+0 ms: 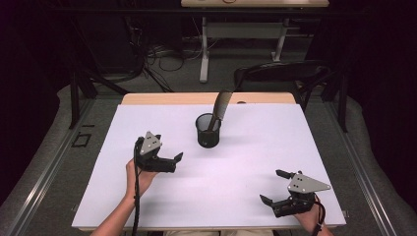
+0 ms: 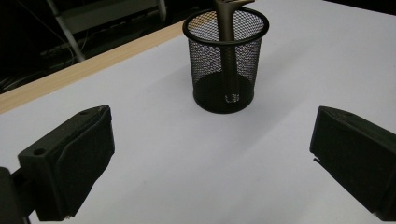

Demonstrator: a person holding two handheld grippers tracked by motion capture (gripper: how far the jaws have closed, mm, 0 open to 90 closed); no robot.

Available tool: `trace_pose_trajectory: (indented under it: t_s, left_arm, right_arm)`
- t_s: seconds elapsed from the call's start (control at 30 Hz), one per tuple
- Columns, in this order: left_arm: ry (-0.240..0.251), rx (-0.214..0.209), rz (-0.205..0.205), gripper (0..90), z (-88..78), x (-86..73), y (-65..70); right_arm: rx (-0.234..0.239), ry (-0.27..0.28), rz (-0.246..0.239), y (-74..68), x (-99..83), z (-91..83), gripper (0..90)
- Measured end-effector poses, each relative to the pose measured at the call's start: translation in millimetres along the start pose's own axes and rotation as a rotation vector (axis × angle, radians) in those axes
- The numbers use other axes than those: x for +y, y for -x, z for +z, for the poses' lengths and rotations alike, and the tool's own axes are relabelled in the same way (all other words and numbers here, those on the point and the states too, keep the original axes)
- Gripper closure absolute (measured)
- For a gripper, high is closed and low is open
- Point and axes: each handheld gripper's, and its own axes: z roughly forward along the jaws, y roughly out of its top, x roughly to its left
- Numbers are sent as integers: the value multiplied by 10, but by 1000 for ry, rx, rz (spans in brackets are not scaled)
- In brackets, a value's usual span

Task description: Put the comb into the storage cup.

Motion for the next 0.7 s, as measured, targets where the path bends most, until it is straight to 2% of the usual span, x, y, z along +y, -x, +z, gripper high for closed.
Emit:
trace_pose_trajectory:
  t_s: [0.37, 0.7]
  left_arm:
    - [-15, -4, 13, 0, -79, -116, 58]
    - [-12, 3, 2, 0, -185, -177, 66]
  right_arm:
    - [0, 0, 3, -15, -3, -14, 15]
    - [-8, 0, 3, -18, -10, -37, 16]
